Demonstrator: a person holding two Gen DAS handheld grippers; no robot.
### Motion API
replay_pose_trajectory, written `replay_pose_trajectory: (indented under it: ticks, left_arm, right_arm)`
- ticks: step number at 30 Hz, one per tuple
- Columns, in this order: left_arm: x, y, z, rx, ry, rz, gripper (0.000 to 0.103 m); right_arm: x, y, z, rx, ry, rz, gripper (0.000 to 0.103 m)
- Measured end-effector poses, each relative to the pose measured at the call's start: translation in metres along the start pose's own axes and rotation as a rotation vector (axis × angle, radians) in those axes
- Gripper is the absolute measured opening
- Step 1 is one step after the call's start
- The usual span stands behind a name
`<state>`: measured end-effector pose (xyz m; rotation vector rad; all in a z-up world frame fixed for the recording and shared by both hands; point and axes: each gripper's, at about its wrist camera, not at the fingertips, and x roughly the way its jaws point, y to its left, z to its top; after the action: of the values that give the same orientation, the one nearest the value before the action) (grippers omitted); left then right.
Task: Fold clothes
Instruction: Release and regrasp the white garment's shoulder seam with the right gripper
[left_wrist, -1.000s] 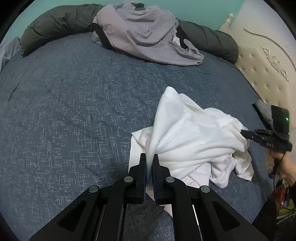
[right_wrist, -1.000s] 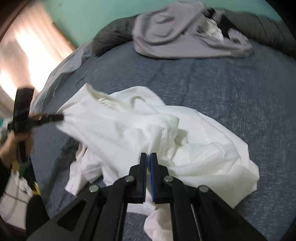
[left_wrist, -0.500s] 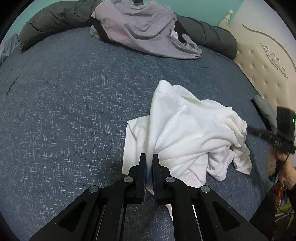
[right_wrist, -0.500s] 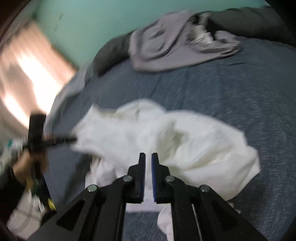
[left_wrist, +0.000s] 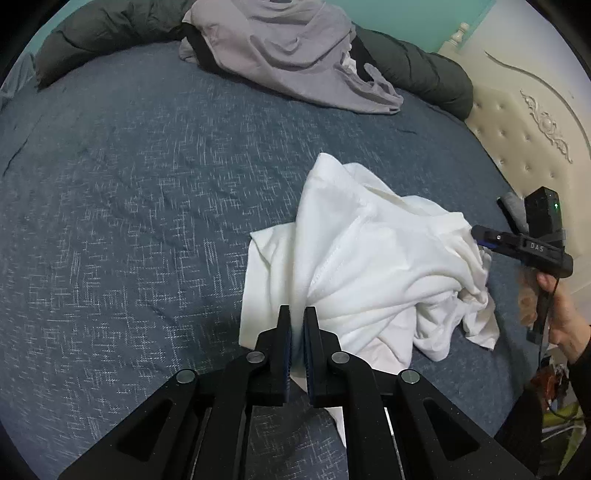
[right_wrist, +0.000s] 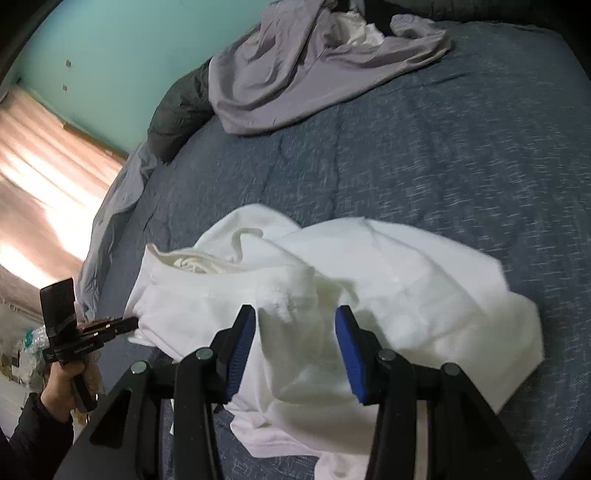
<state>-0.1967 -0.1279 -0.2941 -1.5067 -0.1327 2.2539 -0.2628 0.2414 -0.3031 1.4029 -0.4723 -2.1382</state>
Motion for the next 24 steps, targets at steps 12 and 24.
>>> replay_pose_trajectory:
  ticks: [12, 24]
  left_arm:
    - [-0.002, -0.030, 0.025, 0.099, -0.083, 0.041, 0.052]
    - [0.048, -0.046, 0.047, 0.172, -0.029, 0.047, 0.037]
  right_arm:
    - [0.008, 0.001, -0.004, -0.031, 0.021, -0.011, 0.045]
    - [0.009, 0.004, -0.004, -0.075, 0.032, 0.000, 0.045]
